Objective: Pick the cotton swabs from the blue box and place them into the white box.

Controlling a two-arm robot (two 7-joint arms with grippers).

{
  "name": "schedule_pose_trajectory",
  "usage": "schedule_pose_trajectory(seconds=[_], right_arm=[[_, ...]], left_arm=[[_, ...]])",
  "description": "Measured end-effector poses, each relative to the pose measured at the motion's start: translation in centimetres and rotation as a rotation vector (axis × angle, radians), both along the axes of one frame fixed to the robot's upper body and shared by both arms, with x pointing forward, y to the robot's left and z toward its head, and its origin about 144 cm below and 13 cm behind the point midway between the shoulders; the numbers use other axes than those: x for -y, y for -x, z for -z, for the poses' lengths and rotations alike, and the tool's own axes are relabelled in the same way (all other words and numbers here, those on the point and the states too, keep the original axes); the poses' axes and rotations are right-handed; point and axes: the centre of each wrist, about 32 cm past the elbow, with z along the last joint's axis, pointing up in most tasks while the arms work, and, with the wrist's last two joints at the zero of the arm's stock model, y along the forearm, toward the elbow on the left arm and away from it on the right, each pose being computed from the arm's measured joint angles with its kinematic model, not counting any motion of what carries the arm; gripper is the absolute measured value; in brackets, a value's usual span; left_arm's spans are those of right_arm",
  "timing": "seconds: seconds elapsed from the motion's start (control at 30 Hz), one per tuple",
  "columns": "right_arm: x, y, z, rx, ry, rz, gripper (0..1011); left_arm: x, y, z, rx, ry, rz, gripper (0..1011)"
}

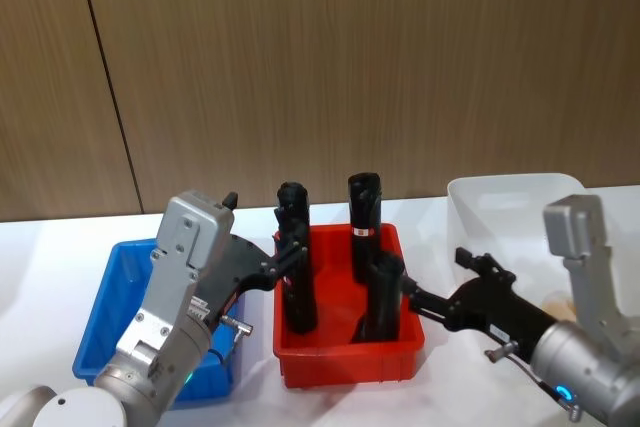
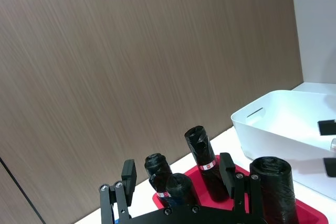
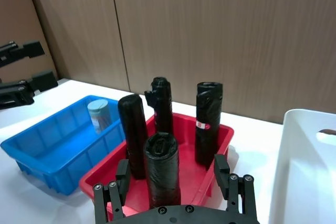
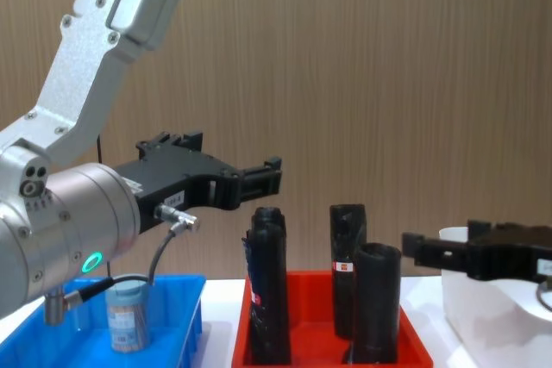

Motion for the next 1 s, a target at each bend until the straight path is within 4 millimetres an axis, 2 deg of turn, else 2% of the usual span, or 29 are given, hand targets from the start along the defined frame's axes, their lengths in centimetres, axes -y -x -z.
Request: schedule_pose_trajectory(seconds=[0.57, 1.0], right_arm=[[-1.4, -3.6, 0.7, -0.06, 0.019, -0.062, 1001], [-2.0, -5.3, 1.2, -0.087, 0.04, -0.081, 1001]], left_arm=[[0.0, 0.0, 0.0, 0.0, 0.0, 0.0, 1003], [0.0, 0.0, 0.0, 0.0, 0.0, 0.0, 1003]])
